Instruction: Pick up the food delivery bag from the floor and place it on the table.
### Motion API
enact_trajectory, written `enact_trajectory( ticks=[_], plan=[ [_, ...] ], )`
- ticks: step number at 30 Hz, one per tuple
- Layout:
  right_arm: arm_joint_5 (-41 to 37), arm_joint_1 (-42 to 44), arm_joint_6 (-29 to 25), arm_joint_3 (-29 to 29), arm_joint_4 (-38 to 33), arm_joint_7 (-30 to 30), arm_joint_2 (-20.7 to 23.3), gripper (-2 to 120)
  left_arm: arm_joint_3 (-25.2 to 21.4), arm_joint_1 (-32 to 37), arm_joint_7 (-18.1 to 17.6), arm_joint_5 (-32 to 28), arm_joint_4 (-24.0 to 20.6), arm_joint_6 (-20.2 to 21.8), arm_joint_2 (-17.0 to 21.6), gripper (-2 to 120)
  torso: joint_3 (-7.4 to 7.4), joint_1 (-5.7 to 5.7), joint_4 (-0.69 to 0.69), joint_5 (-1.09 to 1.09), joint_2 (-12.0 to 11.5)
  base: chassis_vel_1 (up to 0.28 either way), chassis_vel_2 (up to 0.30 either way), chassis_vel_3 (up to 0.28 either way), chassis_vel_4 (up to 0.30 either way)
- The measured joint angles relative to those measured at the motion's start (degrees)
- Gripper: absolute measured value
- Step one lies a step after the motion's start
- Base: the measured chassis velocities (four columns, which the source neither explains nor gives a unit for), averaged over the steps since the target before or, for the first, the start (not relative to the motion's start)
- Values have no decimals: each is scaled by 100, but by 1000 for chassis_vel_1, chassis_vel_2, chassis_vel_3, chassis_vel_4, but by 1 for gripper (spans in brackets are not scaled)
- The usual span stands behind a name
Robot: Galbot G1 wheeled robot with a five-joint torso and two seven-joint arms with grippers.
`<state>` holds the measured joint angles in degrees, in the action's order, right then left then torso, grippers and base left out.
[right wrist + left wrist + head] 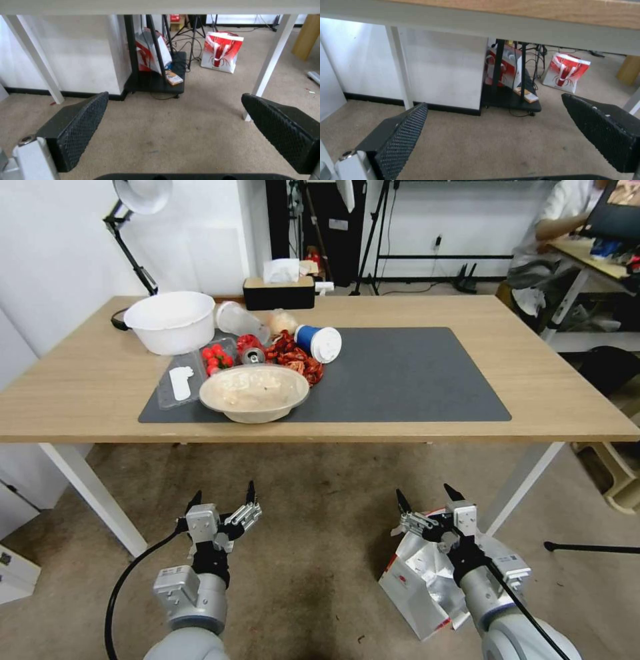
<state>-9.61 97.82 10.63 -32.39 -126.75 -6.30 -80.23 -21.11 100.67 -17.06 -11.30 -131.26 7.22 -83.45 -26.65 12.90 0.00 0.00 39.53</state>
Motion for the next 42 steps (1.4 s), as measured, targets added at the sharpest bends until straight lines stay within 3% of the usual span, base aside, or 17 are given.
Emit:
enact_trajectory(
  ticks=[32,36,42],
  plan=[
    [78,-11,-25,3,72,-26,-34,100,4,-37,-10,-6,76,-73,-7,100,452,-299,0,0,-753,0,0,0,0],
    [83,6,-24,-3,53,-35,-11,100,3,-20,5,9,76,-94,-10,100,583,-373,0,0,-955,0,0,0,0],
    [83,8,-24,-15,38,-38,-15,100,7,-13,14,12,76,-94,-12,100,656,-419,0,0,-1074,0,0,0,0]
  ],
)
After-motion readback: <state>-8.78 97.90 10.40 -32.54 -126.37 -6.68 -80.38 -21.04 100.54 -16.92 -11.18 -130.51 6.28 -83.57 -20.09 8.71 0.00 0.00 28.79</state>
